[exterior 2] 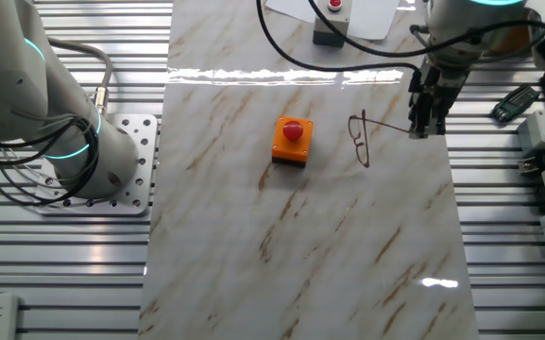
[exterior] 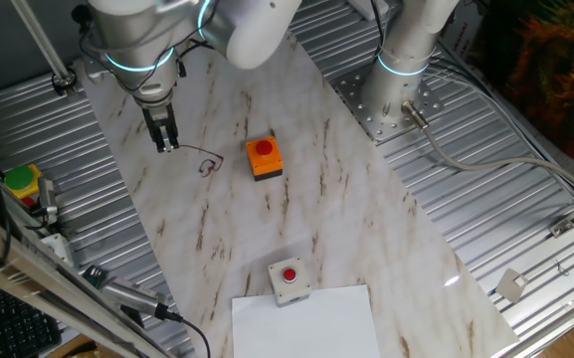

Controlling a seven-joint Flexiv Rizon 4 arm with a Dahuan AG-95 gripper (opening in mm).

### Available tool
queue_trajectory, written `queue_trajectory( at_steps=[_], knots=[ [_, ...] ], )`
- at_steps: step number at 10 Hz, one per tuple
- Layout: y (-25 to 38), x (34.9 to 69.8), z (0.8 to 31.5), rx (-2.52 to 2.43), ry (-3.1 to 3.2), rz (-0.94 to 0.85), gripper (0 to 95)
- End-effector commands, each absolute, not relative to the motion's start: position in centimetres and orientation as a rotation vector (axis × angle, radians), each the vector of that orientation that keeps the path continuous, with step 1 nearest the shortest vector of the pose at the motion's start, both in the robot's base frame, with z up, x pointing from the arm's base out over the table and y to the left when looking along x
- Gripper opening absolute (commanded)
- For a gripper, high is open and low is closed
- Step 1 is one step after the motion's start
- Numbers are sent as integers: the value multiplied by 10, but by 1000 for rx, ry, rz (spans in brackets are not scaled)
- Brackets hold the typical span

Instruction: Unfold the leg of the glasses (with one hand)

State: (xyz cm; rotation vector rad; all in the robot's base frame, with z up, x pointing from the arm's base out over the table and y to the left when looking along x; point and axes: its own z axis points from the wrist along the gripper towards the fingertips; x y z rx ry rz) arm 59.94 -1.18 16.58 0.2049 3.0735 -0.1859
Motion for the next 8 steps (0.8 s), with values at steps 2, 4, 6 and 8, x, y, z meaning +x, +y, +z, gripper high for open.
queue_trajectory(
  at_steps=[2,4,6,8],
  knots=[
    [-12,599,166,186,3065,-256,0],
    [-12,599,165,193,3066,-254,0],
    [-13,599,162,203,3065,-239,0],
    [-11,599,159,213,3063,-241,0]
  ],
)
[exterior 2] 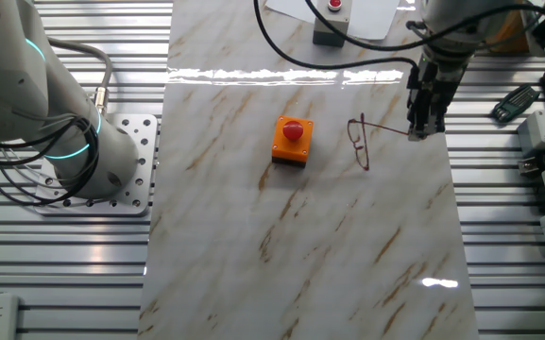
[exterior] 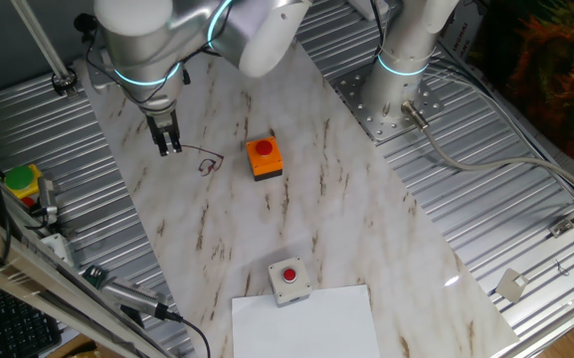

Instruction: Unfold the leg of the glasses (with one hand)

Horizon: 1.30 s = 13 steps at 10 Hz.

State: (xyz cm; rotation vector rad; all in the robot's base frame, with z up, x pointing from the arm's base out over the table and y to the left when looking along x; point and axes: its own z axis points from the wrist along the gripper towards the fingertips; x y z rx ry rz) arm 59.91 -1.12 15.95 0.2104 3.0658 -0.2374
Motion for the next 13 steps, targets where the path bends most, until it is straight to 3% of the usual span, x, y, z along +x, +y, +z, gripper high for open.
queue_trajectory(
  at_steps=[1,13],
  knots=[
    [-10,600,157,219,3061,-239,0],
    [0,599,145,281,3051,-216,0]
  ],
)
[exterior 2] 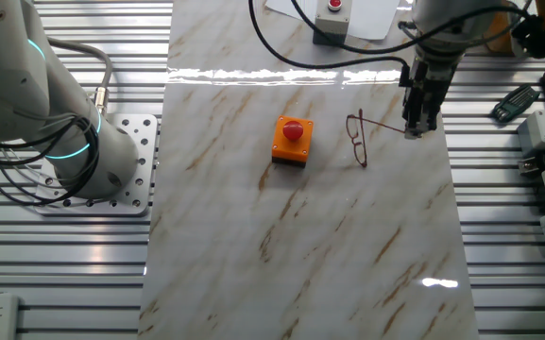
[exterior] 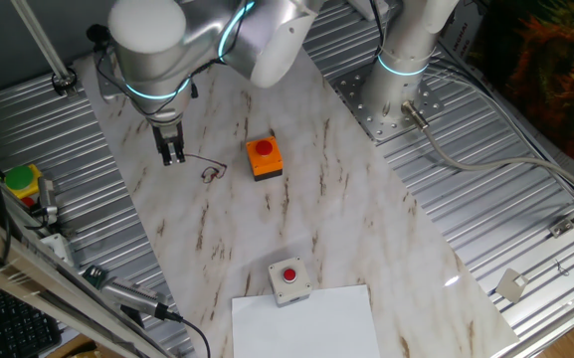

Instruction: Unfold the leg of the glasses (with one hand)

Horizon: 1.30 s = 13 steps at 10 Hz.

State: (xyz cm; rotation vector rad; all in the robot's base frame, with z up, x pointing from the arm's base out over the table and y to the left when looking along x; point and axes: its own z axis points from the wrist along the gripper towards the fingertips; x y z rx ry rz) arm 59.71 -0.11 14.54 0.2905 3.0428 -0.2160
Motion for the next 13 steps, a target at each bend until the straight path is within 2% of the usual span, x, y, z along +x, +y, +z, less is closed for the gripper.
queue_trajectory(
  at_steps=[1,2,8,13],
  knots=[
    [0,599,145,278,3052,-201,190],
    [0,599,145,280,3055,-192,380],
    [0,598,147,275,3074,-98,380],
    [18,603,136,32,3101,-67,380]
  ],
)
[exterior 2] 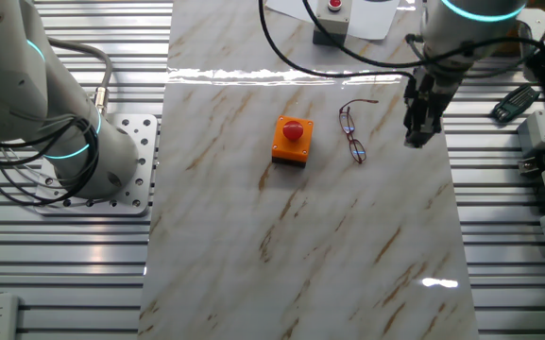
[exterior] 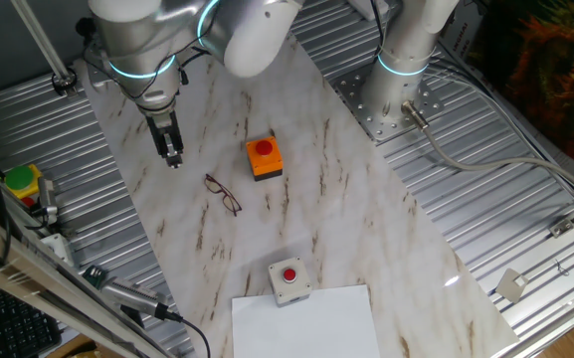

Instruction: Unfold the leg of the glasses (with one hand)

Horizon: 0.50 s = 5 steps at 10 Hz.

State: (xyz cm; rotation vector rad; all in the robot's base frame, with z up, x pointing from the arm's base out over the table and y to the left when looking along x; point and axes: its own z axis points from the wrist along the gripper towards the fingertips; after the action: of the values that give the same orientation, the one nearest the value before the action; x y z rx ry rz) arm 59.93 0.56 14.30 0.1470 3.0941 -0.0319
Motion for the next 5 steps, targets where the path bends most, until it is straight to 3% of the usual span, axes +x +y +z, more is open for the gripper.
queue_trajectory(
  at_steps=[1,5],
  knots=[
    [29,604,131,22,3097,-67,380],
    [79,612,122,-41,3108,-53,380]
  ],
)
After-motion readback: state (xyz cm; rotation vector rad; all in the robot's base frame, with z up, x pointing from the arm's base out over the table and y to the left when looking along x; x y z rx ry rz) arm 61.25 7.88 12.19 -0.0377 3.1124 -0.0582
